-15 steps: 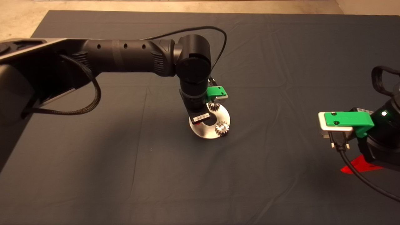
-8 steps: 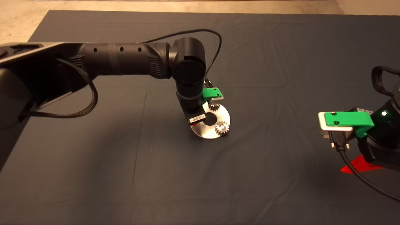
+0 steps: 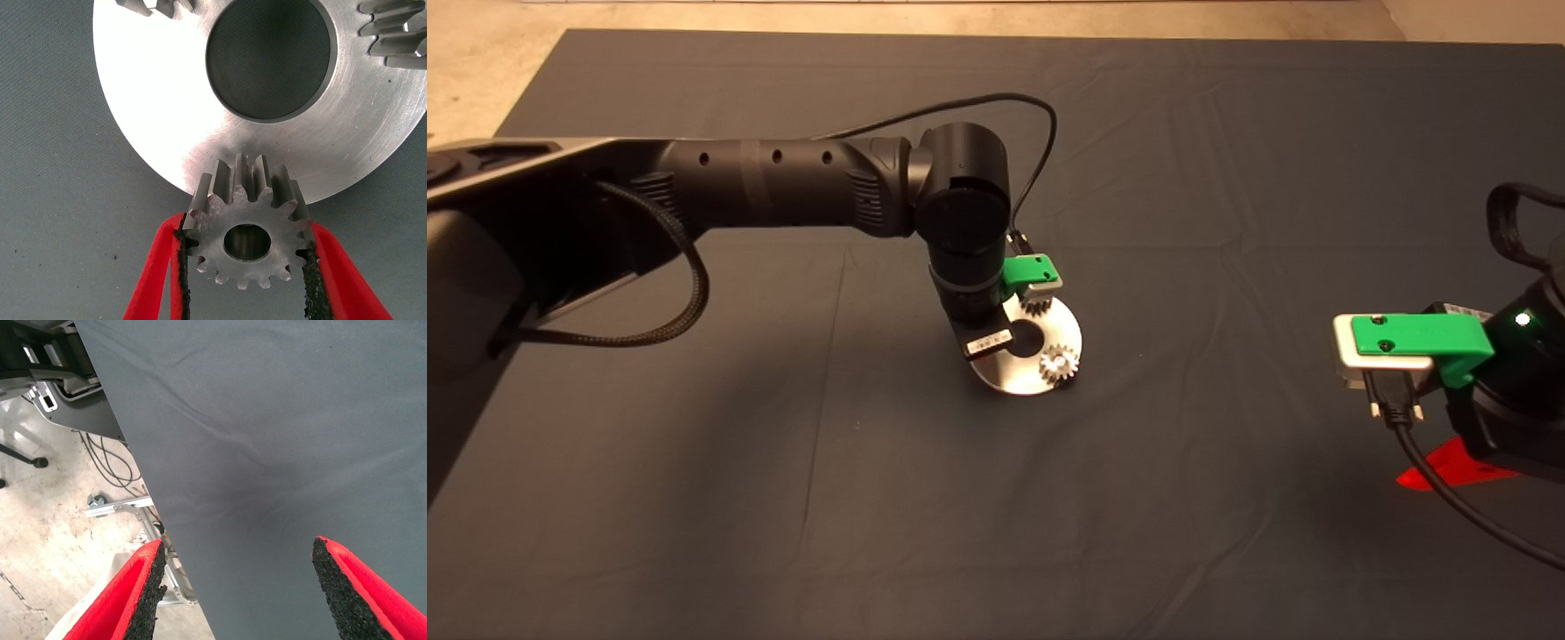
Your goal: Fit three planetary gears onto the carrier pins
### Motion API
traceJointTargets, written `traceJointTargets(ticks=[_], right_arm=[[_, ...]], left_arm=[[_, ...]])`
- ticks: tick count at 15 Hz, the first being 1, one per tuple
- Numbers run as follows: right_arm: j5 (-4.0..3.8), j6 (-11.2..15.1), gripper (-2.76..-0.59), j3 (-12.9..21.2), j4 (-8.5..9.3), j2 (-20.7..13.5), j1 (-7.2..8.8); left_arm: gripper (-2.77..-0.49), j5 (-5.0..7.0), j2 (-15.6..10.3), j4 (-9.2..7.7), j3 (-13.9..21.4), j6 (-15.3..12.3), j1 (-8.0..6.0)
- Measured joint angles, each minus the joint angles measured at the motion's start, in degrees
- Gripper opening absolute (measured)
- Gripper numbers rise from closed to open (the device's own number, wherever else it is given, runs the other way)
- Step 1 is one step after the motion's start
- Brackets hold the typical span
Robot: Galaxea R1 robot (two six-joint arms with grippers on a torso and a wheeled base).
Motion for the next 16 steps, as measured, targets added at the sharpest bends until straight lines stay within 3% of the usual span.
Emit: traceJointTargets(ticks=[11, 16], right_arm=[[0.00, 0.00, -1.73, -0.02, 0.00, 0.14, 0.00], [0.02, 0.00, -1.73, -0.02, 0.00, 0.14, 0.00]], left_arm=[[-2.46, 0.00, 0.00, 0.29, -0.01, 0.00, 0.07], [-2.33, 0.00, 0.00, 0.29, -0.01, -0.01, 0.09]])
